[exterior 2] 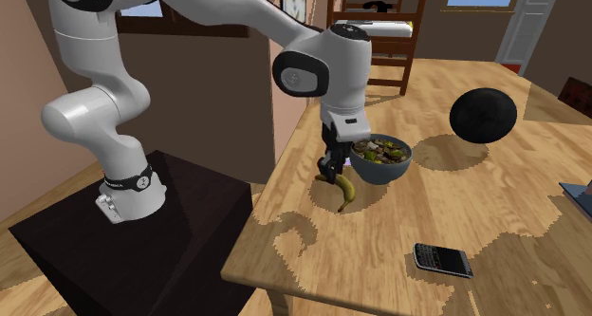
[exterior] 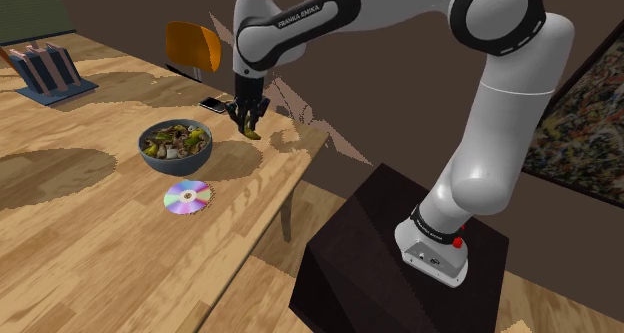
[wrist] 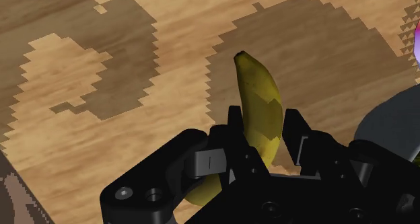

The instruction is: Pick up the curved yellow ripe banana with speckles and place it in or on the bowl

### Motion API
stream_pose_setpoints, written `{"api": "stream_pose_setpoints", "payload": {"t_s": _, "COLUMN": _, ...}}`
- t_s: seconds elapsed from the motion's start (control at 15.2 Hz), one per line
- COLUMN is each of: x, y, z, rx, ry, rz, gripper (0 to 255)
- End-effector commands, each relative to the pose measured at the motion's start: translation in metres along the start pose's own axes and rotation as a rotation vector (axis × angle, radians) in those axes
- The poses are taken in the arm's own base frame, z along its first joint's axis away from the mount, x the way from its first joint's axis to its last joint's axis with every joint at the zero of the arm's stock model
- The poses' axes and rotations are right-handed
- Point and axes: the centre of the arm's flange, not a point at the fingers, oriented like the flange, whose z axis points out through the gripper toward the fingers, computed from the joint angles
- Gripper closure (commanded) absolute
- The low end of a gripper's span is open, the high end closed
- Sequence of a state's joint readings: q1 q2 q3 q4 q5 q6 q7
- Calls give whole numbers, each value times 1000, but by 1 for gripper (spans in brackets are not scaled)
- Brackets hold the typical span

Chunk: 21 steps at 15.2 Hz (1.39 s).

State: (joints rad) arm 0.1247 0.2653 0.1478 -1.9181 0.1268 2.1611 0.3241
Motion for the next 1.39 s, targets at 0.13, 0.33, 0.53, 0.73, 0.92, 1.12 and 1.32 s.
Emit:
{"api": "stream_pose_setpoints", "payload": {"t_s": 0.13, "x": -1, "y": -4, "z": -21, "rx": 0, "ry": 0, "rz": 0, "gripper": 255}}
{"api": "stream_pose_setpoints", "payload": {"t_s": 0.33, "x": -3, "y": -6, "z": -37, "rx": 0, "ry": 0, "rz": 0, "gripper": 255}}
{"api": "stream_pose_setpoints", "payload": {"t_s": 0.53, "x": -4, "y": -8, "z": -53, "rx": 0, "ry": 0, "rz": 0, "gripper": 255}}
{"api": "stream_pose_setpoints", "payload": {"t_s": 0.73, "x": -5, "y": -10, "z": -68, "rx": 0, "ry": 0, "rz": 0, "gripper": 255}}
{"api": "stream_pose_setpoints", "payload": {"t_s": 0.92, "x": -6, "y": -12, "z": -84, "rx": 0, "ry": 0, "rz": 0, "gripper": 255}}
{"api": "stream_pose_setpoints", "payload": {"t_s": 1.12, "x": -7, "y": -14, "z": -100, "rx": 0, "ry": 0, "rz": 0, "gripper": 255}}
{"api": "stream_pose_setpoints", "payload": {"t_s": 1.32, "x": -6, "y": -28, "z": -105, "rx": 0, "ry": 0, "rz": 0, "gripper": 255}}
